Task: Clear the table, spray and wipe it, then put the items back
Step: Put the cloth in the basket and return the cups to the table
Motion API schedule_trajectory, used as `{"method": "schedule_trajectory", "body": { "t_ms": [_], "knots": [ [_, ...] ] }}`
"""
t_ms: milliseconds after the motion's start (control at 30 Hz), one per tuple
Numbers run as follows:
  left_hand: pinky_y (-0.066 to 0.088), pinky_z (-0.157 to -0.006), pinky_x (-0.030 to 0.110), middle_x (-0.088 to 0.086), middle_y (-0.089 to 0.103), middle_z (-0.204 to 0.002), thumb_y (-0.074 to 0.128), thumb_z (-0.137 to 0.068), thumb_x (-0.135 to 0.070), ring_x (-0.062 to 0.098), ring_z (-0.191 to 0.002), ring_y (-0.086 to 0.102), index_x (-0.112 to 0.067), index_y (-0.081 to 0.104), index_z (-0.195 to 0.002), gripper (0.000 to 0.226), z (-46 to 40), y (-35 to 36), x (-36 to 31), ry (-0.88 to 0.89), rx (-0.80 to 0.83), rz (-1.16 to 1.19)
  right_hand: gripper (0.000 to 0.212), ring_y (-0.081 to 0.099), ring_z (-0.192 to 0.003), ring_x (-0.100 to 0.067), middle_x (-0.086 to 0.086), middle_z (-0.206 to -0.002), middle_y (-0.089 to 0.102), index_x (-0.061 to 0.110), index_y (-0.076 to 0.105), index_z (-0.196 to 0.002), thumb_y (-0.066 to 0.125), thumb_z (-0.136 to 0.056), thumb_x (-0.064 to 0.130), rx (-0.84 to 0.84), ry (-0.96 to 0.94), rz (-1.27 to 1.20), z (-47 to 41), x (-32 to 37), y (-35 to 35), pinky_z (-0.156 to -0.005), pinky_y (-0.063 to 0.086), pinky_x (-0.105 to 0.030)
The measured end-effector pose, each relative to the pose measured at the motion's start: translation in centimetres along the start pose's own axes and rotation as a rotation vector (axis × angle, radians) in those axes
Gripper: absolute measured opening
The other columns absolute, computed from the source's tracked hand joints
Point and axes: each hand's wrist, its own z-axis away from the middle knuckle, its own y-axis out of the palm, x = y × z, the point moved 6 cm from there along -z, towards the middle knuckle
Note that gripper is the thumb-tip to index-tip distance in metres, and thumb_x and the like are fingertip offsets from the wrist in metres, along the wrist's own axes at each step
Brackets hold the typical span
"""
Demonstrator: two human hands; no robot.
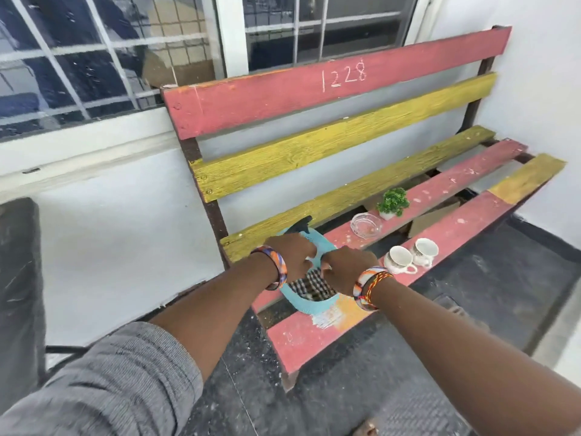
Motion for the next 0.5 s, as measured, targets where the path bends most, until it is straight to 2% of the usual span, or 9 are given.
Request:
{"method": "schedule_trajectory", "body": {
  "t_ms": [200, 300, 400, 500],
  "knots": [
    [0.048, -0.098, 0.041, 0.008, 0.055, -0.133, 0.039, -0.096, -0.028, 0.029, -0.122, 0.052, -0.015, 0.052, -0.129, 0.038, -10.1, -0.2, -6.8, 0.048, 0.085, 0.011, 0.031, 0.060, -0.111, -0.030, -0.008, -0.121, 0.063, 0.019, 0.061, -0.114, 0.042, -0.091, 0.028, 0.021, 0.078, -0.068, -1.3, -12.4, 1.0, -0.086, 0.048, -0.037],
    [0.047, -0.098, 0.036, 0.010, 0.056, -0.132, 0.039, -0.096, -0.027, 0.028, -0.122, 0.052, -0.014, 0.054, -0.128, 0.038, -14.3, -0.1, -10.1, 0.060, 0.107, 0.020, 0.032, 0.059, -0.112, -0.030, -0.007, -0.121, 0.062, 0.019, 0.059, -0.117, 0.042, -0.091, 0.024, 0.041, 0.150, -0.101, -1.3, -19.0, 2.2, -0.087, 0.048, -0.037],
    [0.047, -0.097, 0.034, 0.010, 0.061, -0.128, 0.043, -0.094, -0.023, 0.028, -0.119, 0.055, -0.014, 0.059, -0.123, 0.034, -17.1, 1.1, -12.5, 0.064, 0.133, 0.081, 0.032, 0.060, -0.109, -0.032, -0.009, -0.118, 0.062, 0.015, 0.058, -0.118, 0.041, -0.091, 0.021, 0.118, 0.259, -0.173, -0.9, -23.7, 4.6, -0.089, 0.048, -0.039],
    [0.047, -0.096, 0.036, 0.012, 0.063, -0.124, 0.043, -0.094, -0.023, 0.030, -0.117, 0.056, -0.009, 0.062, -0.118, 0.033, -19.6, 2.7, -13.9, 0.040, 0.162, 0.173, 0.028, 0.061, -0.104, -0.033, -0.011, -0.113, 0.065, 0.012, 0.060, -0.109, 0.043, -0.089, 0.019, 0.220, 0.345, -0.301, -0.6, -27.5, 7.6, -0.087, 0.049, -0.040]
  ]
}}
